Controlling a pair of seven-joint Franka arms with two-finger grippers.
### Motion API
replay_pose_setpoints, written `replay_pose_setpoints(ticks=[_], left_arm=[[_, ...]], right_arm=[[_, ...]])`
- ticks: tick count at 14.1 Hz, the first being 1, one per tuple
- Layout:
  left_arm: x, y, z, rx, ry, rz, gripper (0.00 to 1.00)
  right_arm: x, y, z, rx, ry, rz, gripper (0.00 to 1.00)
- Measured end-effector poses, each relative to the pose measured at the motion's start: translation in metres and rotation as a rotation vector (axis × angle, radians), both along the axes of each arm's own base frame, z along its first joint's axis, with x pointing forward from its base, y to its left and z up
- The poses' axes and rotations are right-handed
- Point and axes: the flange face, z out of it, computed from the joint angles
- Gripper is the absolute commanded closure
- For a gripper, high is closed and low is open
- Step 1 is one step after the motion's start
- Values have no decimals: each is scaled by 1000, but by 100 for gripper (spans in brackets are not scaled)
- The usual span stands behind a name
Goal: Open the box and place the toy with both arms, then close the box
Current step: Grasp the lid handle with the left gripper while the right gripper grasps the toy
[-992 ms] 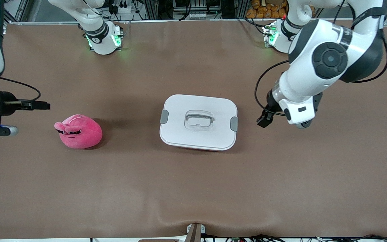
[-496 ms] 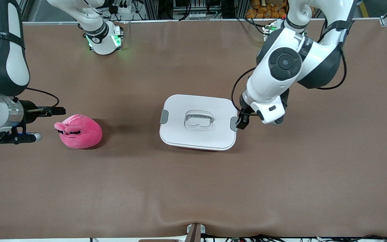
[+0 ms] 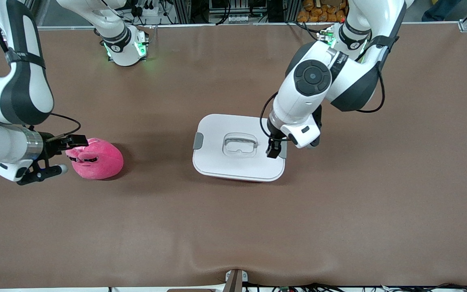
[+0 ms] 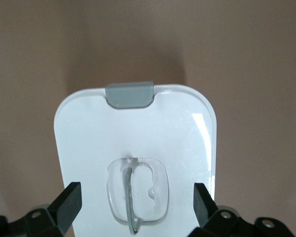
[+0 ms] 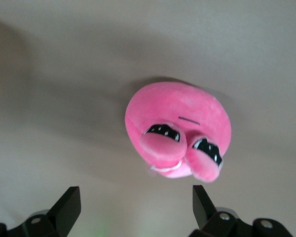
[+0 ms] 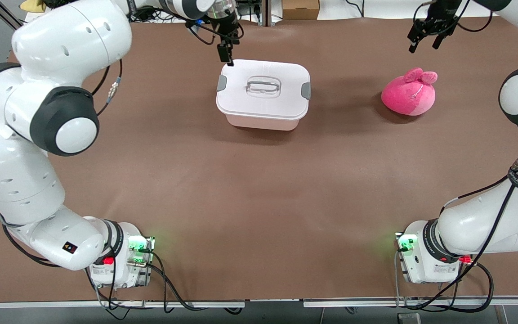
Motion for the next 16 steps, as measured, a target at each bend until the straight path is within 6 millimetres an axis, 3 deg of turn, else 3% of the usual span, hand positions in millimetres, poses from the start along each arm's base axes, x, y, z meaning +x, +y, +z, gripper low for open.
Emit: replay_pose_setpoints(ticks=[5,9,16], left_arm=[[-14,-40,-33,13,-20,89,0],[-23,-65,-52,38,-31,122,0],[-32,-90,-78,50,-65,184,0]], right_arm=[[-5,-2,-21,53,-58,214,0],[-10,-6,-35,99,-135,516,0],[-31,-8,-94,183,-125,854,0]])
